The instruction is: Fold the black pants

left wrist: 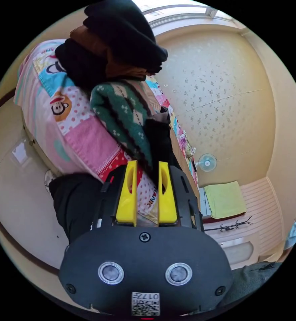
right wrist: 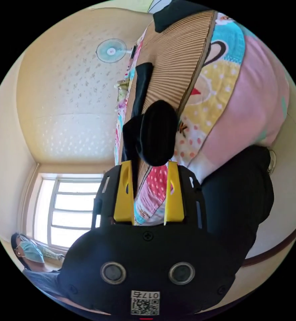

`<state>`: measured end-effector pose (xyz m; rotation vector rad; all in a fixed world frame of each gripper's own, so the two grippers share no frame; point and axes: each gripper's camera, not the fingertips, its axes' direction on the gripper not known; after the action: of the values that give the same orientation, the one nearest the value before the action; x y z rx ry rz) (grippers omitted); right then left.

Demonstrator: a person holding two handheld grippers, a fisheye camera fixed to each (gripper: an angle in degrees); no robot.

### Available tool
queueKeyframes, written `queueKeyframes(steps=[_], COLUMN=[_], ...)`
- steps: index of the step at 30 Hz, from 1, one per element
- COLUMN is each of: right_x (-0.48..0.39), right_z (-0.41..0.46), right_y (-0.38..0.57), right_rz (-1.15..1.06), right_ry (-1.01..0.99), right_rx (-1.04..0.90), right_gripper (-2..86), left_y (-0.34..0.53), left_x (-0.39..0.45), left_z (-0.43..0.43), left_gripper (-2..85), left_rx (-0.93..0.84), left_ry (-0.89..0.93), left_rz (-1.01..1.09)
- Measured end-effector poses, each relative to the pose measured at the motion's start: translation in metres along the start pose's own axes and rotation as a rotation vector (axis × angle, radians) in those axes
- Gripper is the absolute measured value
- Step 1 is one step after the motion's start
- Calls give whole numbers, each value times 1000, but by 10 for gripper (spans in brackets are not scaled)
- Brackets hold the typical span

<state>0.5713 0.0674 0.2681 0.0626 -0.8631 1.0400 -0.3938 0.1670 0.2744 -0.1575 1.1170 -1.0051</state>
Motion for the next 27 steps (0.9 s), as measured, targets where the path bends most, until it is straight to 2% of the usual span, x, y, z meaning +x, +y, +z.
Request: queueKeyframes(steps=[2,4,7,10,14,15,16,19,20,22,27], right_x=[-14,-56,-129,-169,-145,-116,-81,-21,-12,20,47], right_z=[10,15,-26,-87,-144,-164,-182,-202,-201,-181,-120], right_y=[-24,-52,-75,-88,-104,-106,-101,-61,-52,-22,16], right_rz=[-28,-164,-432,-536,-460,-316,-144,-78,-68,-10,5], right_ry=[35,-16,-90,-38,232,282,258,42,27,0,-137], right_rx=[-103,-215,-147,-35,76,146,216,300,305,247,103], right_gripper=[81,49,35,28,21,17,14,9,10,12,36], left_y=[0,-5,-14,-20,-16,-14,-12,-12,-12,-16,-26], left_x=[2,10,18,24,28,27,24,18,18,20,6], left_z=[3,6,10,18,17,16,16,9,8,9,17], left_gripper=[102,115,136,145,154,158,160,161,159,138,71], left_rx=[-32,-59,-92,-160,-163,-159,-153,-98,-82,-55,-137], left_ry=[3,16,59,92,47,37,28,13,11,10,-30], left_rz=[10,24,30,41,60,56,48,41,46,80,65])
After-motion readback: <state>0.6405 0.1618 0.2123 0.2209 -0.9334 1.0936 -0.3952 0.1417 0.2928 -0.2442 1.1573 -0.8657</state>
